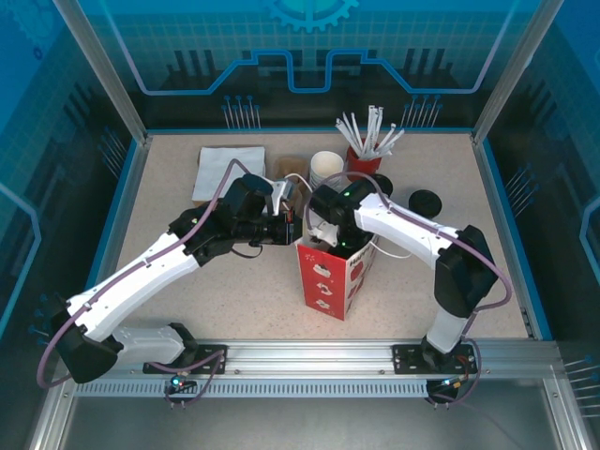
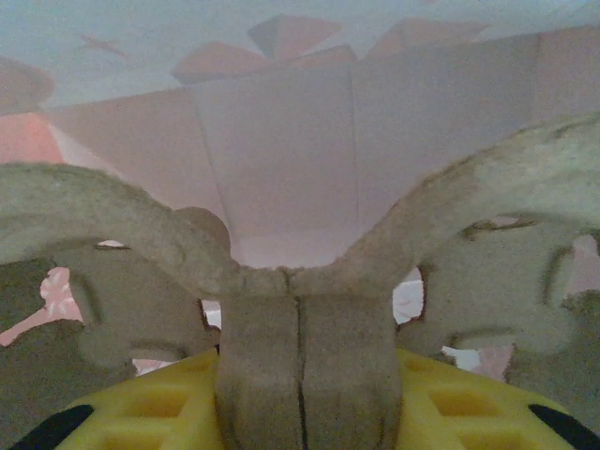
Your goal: Pack the takeout coffee
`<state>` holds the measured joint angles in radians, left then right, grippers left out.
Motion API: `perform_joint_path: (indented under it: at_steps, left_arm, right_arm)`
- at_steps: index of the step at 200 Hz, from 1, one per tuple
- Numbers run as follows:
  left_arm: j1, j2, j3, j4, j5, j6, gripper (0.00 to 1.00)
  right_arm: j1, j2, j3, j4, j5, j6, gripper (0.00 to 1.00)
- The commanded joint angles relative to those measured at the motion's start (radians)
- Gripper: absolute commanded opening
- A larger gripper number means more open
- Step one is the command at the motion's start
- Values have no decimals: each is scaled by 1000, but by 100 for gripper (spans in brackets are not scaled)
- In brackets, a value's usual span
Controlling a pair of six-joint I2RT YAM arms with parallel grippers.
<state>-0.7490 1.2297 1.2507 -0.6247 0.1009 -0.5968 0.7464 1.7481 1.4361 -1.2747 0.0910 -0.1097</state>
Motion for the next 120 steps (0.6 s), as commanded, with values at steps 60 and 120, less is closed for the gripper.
perform_joint_path:
  at_steps: [60, 120]
  left_arm:
    - [-10, -8, 74, -8, -49, 57, 0]
    - [-10, -13, 65, -10, -49, 57, 0]
  right_arm:
    - [32, 74, -75, 20, 12, -30, 44]
    - [33, 58, -59, 37, -19, -17, 50]
